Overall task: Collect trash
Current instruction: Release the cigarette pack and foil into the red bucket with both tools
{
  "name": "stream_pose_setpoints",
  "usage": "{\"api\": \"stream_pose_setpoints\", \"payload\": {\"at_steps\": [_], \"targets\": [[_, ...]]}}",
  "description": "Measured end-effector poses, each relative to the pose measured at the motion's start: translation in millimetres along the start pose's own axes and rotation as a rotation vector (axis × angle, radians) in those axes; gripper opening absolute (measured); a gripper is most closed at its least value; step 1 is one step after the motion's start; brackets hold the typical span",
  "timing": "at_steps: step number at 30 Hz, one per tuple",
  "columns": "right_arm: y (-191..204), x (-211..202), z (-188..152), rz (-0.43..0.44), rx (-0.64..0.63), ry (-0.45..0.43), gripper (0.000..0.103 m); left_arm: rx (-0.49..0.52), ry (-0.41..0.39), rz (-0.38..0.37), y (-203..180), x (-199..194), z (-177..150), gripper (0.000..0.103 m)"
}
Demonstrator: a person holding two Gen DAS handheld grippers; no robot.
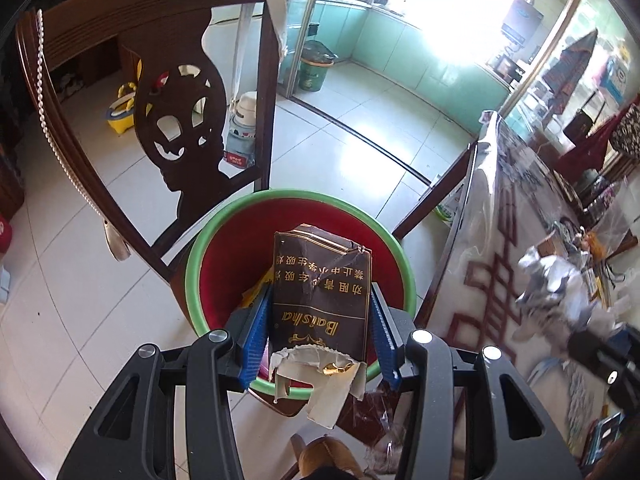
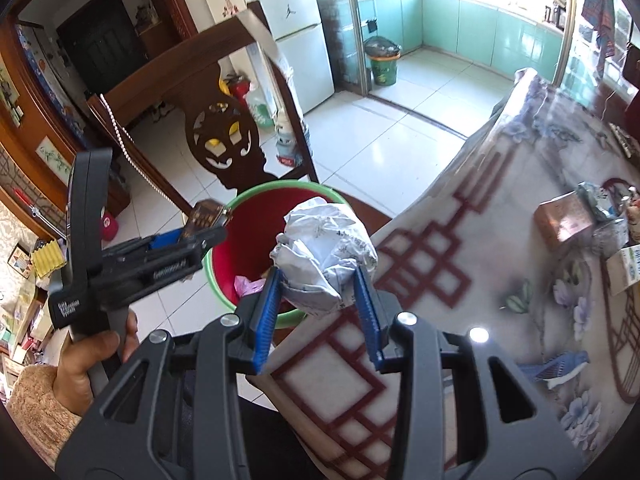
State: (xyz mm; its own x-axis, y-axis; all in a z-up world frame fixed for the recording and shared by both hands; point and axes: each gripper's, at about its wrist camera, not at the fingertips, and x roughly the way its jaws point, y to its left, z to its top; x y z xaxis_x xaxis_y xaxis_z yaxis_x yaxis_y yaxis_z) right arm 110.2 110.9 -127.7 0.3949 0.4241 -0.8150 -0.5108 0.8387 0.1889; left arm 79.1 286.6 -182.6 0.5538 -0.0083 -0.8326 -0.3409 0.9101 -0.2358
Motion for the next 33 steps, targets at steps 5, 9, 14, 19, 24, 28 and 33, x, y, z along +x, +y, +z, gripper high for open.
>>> {"api": "stream_pose_setpoints", "payload": {"at_steps": [5, 9, 14, 19, 24, 28, 33], "targets": [[8.2, 17.6, 0.8, 0.002, -0.024, 0.028, 0.036, -0.005, 0.024, 0.003, -3.6, 18.5, 3.8, 0.044], [12.5, 26.3, 2.5, 0.003, -0.040, 0.043, 0.037, -0.048, 0.042, 0.001, 0.8, 26.1, 7.2, 0.044], [9.2, 33.6, 2.5, 0.004, -0.039, 0.057, 0.037, -0.077, 0.062, 0.017, 2.3, 31.7, 11.0, 0.044], [4.4, 39.2, 2.0, 0.008, -0.025, 0.069, 0.036, -0.100, 0.065, -0.004, 3.2, 27.1, 14.5, 0.046], [5.9, 43.2, 5.5, 0.024, -0.022, 0.066, 0.036, -0.138, 0.022, -0.018, 8.7, 13.6, 17.7, 0.063], [12.9, 45.8, 8.3, 0.030, -0.042, 0.066, 0.036, -0.199, 0.000, -0.031, 19.1, 7.1, 18.4, 0.071], [18.9, 49.8, 9.4, 0.037, -0.058, 0.073, 0.037, -0.221, -0.028, -0.018, 22.7, 1.1, 19.3, 0.072]]}}
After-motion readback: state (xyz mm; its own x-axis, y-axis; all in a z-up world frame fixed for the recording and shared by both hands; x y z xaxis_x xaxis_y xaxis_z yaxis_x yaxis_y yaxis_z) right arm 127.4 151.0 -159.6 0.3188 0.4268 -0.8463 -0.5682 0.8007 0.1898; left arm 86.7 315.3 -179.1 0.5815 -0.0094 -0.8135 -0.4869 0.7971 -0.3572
